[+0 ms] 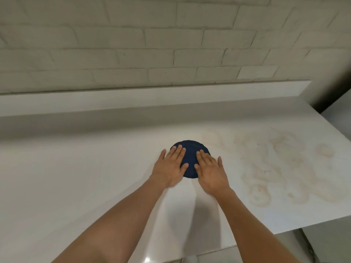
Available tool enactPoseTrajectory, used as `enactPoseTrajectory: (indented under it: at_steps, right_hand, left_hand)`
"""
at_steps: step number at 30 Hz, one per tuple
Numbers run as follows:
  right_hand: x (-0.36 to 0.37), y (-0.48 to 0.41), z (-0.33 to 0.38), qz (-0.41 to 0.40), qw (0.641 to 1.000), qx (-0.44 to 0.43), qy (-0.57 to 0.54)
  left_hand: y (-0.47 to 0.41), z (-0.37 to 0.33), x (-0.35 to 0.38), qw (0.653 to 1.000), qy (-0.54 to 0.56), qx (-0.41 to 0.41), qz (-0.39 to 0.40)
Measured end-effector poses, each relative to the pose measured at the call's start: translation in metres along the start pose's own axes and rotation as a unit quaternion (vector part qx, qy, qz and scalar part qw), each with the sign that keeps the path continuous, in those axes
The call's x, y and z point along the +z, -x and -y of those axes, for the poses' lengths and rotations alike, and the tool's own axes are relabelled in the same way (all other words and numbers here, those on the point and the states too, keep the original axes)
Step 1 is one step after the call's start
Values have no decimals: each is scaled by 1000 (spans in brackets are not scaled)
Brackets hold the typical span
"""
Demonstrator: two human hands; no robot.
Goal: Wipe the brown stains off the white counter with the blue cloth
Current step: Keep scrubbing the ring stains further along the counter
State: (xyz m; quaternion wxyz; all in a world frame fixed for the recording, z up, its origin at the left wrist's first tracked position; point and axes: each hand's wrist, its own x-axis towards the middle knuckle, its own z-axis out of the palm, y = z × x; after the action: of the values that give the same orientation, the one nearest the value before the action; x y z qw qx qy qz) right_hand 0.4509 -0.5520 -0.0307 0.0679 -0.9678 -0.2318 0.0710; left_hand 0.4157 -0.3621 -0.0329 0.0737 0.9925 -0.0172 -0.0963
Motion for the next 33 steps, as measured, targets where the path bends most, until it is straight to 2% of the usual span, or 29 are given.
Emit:
enactPoseTrajectory:
  at_steps: [11, 15, 21, 33]
  right_hand:
    - [31, 78, 71, -9, 999, -39, -12]
    - [37, 109, 90, -8, 999, -39, -4]
    - [29, 102, 92, 19, 1000, -15, -4]
    - [12, 25, 77, 49, 999, -12, 1]
  left_hand:
    - [114, 34, 33, 999, 22, -33, -24]
    - [150, 41, 43, 999, 29, -20, -35]
    - [138, 51, 32, 999, 14, 12, -31]
    - [62, 72, 20, 1000, 14, -11, -8]
